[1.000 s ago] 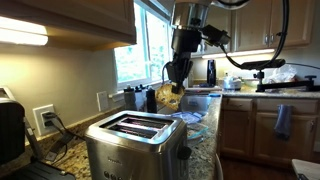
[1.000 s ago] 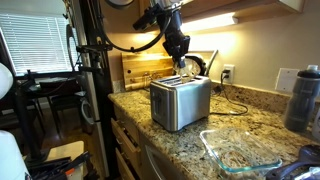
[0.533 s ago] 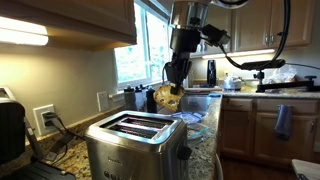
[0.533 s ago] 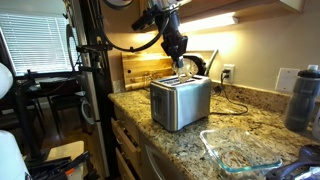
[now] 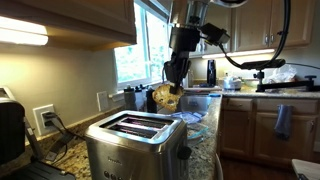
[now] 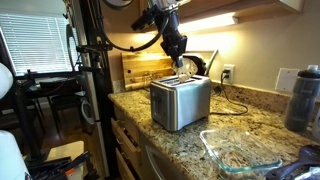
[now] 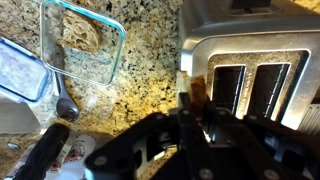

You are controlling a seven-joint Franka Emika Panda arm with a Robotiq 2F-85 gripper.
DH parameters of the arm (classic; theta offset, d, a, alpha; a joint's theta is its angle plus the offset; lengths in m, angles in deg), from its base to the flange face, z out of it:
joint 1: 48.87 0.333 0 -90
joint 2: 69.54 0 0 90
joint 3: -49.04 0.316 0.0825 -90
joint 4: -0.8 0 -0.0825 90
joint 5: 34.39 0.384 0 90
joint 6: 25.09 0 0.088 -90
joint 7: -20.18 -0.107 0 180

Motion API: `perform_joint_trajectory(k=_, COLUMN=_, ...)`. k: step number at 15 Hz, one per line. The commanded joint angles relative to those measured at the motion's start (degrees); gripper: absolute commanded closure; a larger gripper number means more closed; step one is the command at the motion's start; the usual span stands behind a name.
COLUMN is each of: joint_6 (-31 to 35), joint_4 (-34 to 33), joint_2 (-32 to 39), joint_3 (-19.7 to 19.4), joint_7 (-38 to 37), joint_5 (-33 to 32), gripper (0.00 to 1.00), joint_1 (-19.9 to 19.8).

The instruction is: Put a slice of bread in the toaster

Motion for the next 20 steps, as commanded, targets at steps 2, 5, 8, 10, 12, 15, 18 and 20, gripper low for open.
perform_joint_trajectory(k=2, joint_6=-2.0, joint_4=-0.1, joint_2=-2.1, joint_3=-0.3, joint_7=-1.1, joint_5=-0.6, gripper=0.92, joint_1=0.9)
perform_joint_trajectory(k=5, joint_6=-1.9, joint_4=-0.3, joint_2=-2.0, joint_3=-0.3, joint_7=-0.9, joint_5=-0.2, gripper=0.92, joint_1=1.3)
perform_joint_trajectory(k=8, joint_6=-2.2, joint_4=-0.9, joint_2=-1.4, joint_3=-0.6, joint_7=0.4, joint_5=1.0, gripper=0.92, joint_1=2.5)
perform_joint_trajectory(k=10, joint_6=-2.4, joint_4=-1.3, joint_2=-1.0, joint_3=-0.7, joint_7=0.8, joint_5=1.5, gripper=0.92, joint_1=3.2)
perform_joint_trajectory(k=12, joint_6=-2.4, joint_4=-1.4, joint_2=-0.9, joint_3=-0.8, joint_7=1.0, joint_5=1.7, gripper=0.92, joint_1=3.6)
perform_joint_trajectory(k=15, joint_6=-2.1, joint_4=-1.9, joint_2=0.3, joint_3=-1.7, joint_7=2.5, joint_5=2.4, gripper=0.92, joint_1=3.8)
perform_joint_trajectory(k=18, joint_6=-2.1, joint_4=-2.5, joint_2=1.6, joint_3=-2.0, joint_7=3.8, joint_5=3.1, gripper=0.92, joint_1=4.0)
perform_joint_trajectory(k=20, joint_6=-2.2, joint_4=-3.2, joint_2=2.9, joint_3=-2.0, joint_7=4.5, joint_5=3.3, gripper=0.92, joint_1=4.1)
